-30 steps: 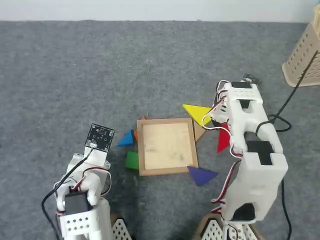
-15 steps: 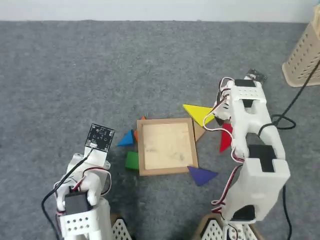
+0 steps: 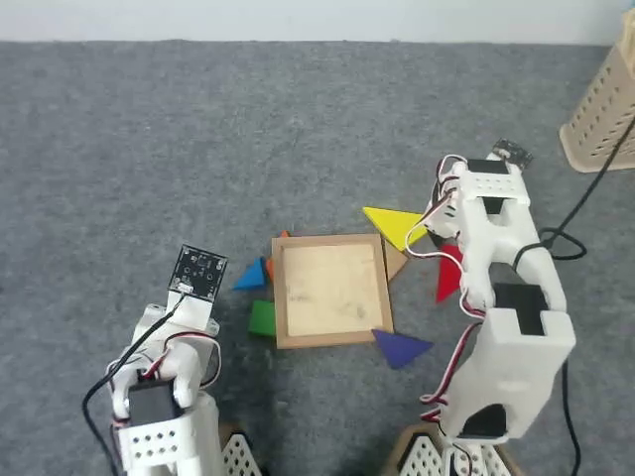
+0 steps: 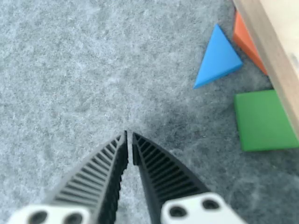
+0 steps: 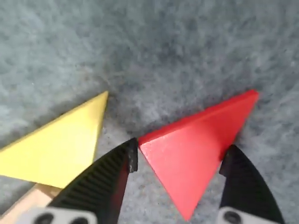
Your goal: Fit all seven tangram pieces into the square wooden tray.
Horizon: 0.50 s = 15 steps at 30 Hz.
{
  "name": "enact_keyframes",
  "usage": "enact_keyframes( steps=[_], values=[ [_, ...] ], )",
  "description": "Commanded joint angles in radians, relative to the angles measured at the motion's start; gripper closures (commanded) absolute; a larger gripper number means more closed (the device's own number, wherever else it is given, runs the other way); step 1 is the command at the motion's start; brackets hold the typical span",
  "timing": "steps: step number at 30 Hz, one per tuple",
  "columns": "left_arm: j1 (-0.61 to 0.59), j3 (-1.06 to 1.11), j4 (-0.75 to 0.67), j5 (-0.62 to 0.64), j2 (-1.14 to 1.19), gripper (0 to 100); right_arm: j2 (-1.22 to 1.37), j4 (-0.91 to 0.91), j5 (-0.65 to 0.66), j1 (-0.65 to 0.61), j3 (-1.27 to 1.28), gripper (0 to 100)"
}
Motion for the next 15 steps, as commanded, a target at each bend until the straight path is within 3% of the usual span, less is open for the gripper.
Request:
enact_keyframes(
  steps=[1, 9, 15],
  values=[
    [-0.002, -0.007, -0.002, -0.006, -0.020, 99, -0.005, -0.012, -0.028, 0.013, -0.048, 71.1],
    [-0.002, -0.007, -0.002, -0.006, -0.020, 99, 0.036, -0.008, -0.021, 0.016, -0.066, 71.9],
    [-0.002, -0.007, -0.002, -0.006, -0.020, 99, 0.059, -0.008, 0.028, 0.016, -0.066, 85.0]
  ],
)
